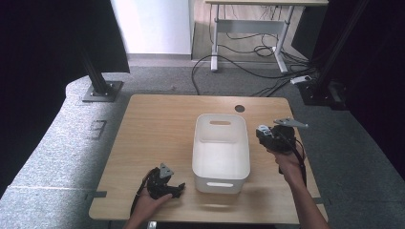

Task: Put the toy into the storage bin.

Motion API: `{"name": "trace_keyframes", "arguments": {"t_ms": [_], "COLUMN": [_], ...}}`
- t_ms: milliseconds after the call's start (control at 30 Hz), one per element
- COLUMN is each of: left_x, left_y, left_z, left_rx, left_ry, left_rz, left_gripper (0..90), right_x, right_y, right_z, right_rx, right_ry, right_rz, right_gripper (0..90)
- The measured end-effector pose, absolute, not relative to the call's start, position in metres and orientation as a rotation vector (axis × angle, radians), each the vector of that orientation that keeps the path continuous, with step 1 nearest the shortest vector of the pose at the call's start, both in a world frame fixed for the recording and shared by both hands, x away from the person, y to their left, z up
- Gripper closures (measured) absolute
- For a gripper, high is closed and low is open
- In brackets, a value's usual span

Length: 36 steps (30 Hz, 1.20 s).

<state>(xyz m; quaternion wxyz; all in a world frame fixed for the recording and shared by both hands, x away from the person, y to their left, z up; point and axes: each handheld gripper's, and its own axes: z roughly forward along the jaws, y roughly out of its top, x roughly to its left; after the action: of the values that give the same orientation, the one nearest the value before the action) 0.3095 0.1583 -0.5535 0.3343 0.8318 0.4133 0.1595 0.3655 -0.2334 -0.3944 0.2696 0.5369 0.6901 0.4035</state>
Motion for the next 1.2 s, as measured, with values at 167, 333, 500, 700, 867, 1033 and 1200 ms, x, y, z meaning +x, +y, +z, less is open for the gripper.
{"name": "trace_keyframes", "arguments": {"t_ms": [167, 333, 500, 700, 867, 1033, 1200], "left_x": [0.310, 0.310, 0.309, 0.310, 0.310, 0.310, 0.310], "left_y": [0.158, 0.158, 0.158, 0.158, 0.158, 0.158, 0.158], "left_z": [-0.553, -0.553, -0.553, -0.553, -0.553, -0.553, -0.553], "left_rx": [2.173, 2.173, 2.173, 2.172, 2.173, 2.173, 2.173], "left_ry": [1.079, 1.079, 1.079, 1.079, 1.079, 1.079, 1.079], "left_rz": [0.415, 0.415, 0.415, 0.416, 0.416, 0.415, 0.415], "left_gripper": [11.2, 11.2, 11.2, 11.2, 11.2, 11.2, 11.2], "right_x": [0.367, 0.367, 0.369, 0.371, 0.372, 0.373, 0.375], "right_y": [-0.227, -0.221, -0.216, -0.211, -0.206, -0.202, -0.199], "right_z": [-0.391, -0.386, -0.382, -0.381, -0.378, -0.378, -0.379], "right_rx": [1.434, 1.421, 1.412, 1.414, 1.404, 1.399, 1.400], "right_ry": [1.867, 1.868, 1.871, 1.873, 1.878, 1.882, 1.887], "right_rz": [1.091, 1.103, 1.104, 1.108, 1.114, 1.115, 1.114], "right_gripper": [50.2, 50.2, 50.2, 50.3, 50.2, 50.3, 50.2]}}
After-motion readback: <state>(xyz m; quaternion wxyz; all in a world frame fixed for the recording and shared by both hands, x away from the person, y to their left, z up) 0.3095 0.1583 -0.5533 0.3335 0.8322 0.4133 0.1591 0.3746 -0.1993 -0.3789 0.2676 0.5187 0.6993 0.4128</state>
